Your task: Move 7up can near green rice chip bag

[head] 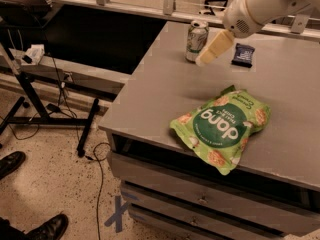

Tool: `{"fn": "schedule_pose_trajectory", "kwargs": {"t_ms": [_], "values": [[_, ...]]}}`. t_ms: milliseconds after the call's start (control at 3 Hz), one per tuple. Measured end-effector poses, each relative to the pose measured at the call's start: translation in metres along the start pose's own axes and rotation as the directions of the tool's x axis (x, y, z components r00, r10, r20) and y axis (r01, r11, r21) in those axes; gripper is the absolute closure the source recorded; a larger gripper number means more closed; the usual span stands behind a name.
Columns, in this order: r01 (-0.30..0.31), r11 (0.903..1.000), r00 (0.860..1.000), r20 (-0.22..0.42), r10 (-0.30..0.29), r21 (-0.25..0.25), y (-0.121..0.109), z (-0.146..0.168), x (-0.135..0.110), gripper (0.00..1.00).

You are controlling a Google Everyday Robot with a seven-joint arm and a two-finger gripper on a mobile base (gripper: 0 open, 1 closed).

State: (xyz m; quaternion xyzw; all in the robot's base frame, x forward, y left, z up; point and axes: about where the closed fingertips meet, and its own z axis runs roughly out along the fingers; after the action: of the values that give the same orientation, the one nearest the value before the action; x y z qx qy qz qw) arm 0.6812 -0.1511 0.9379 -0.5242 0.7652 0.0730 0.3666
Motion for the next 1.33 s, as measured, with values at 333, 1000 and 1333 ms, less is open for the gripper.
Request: {"fn": "schedule_pose_trajectory", "kwargs": {"t_ms": [333, 1000, 1333], "values": [[-0.075, 0.9970, 0.993, 0.097, 0.072, 0.021, -0.033, 0.022, 0.003, 0.00], [-0.180, 0.9831, 0.950, 0.266, 0.165, 0.032, -0.074, 0.058, 0.005, 0.00], [-0.223, 0.9748, 0.933, 0.290, 0.214, -0.002, -0.075, 0.075, 0.010, 0.18]]}}
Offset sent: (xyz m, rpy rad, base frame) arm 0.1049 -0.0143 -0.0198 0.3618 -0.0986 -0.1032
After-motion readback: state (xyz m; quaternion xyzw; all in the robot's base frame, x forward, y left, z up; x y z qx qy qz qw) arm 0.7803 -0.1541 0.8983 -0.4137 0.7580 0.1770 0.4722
